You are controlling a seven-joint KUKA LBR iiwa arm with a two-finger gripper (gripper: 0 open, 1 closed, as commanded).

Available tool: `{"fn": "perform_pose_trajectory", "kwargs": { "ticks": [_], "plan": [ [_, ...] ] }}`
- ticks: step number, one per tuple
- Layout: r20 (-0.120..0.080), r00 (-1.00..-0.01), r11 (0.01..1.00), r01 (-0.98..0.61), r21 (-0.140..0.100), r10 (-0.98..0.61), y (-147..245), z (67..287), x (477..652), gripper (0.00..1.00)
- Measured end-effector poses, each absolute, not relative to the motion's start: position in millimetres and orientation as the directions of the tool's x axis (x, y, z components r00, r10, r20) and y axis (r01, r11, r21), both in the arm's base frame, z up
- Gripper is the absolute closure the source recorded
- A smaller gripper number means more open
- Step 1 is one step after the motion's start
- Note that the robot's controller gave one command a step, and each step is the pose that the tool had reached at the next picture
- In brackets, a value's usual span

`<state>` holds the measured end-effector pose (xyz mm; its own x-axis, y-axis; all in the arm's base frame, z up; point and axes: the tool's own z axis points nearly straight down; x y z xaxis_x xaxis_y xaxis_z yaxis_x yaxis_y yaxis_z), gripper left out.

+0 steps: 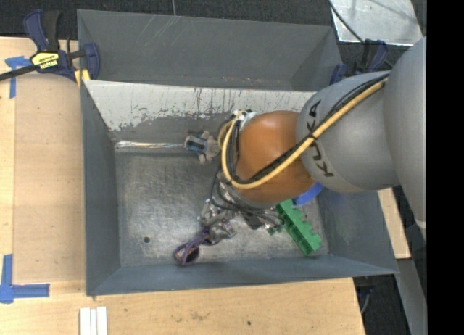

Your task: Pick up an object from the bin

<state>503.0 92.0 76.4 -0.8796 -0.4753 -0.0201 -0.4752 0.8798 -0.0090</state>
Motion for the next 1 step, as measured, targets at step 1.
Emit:
{"fn": "perform_pose_trajectory", "kwargs": {
  "ticks": [1],
  "plan": [
    [-0.02,-0.88,0.88,-0.475,-0.009,-0.475,91.9,76.4,503.0,1.0]
  ]
}}
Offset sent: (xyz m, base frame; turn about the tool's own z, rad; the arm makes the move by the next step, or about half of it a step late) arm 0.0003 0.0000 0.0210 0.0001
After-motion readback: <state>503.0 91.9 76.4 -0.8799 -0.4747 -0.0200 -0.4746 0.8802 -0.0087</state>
